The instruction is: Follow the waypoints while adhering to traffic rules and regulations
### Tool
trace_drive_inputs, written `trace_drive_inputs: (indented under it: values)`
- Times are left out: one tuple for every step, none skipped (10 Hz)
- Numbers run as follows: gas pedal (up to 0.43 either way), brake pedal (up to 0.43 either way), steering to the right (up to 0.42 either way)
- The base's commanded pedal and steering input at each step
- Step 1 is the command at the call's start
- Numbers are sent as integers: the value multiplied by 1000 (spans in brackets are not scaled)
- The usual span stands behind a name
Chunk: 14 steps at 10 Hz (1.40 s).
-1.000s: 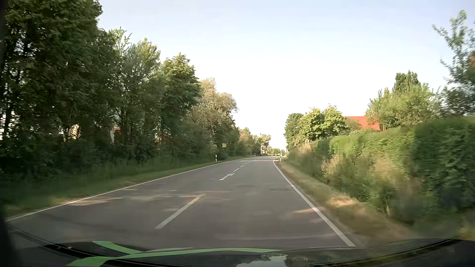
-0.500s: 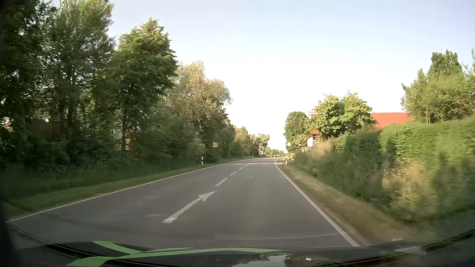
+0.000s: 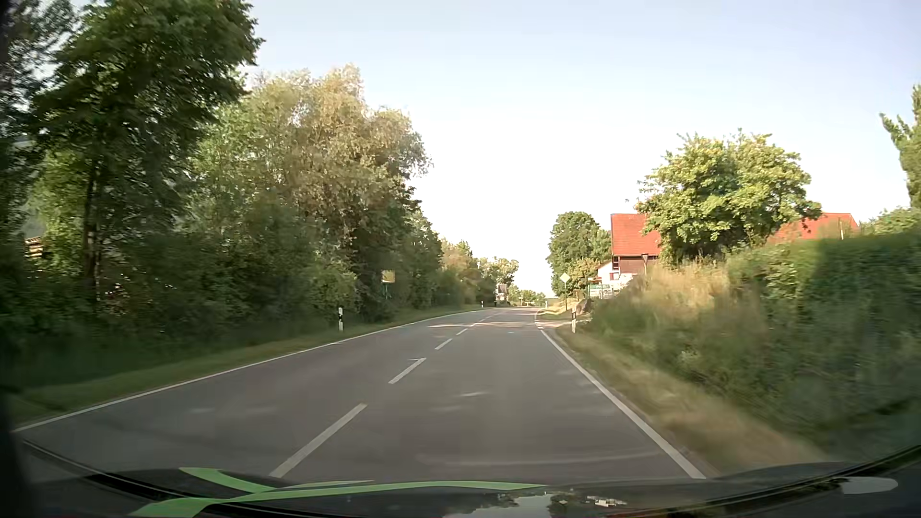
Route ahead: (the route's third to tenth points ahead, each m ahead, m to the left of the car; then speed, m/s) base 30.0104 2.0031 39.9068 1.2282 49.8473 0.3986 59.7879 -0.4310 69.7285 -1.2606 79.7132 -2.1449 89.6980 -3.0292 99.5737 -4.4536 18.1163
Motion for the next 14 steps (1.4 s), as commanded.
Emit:
trace_drive_inputs:
  values:
    - [0, 0, 8]
    - [0, 0, 7]
    - [0, 0, 8]
    - [0, 0, 7]
    - [0, 0, 8]
    - [0, 0, 8]
    - [0, 0, 8]
    - [0, 0, 8]
    - [0, 0, 8]
    - [0, 0, 8]
    - [0, 0, 8]
    - [0, 0, 8]
    - [0, 0, 8]
    - [0, 0, 8]
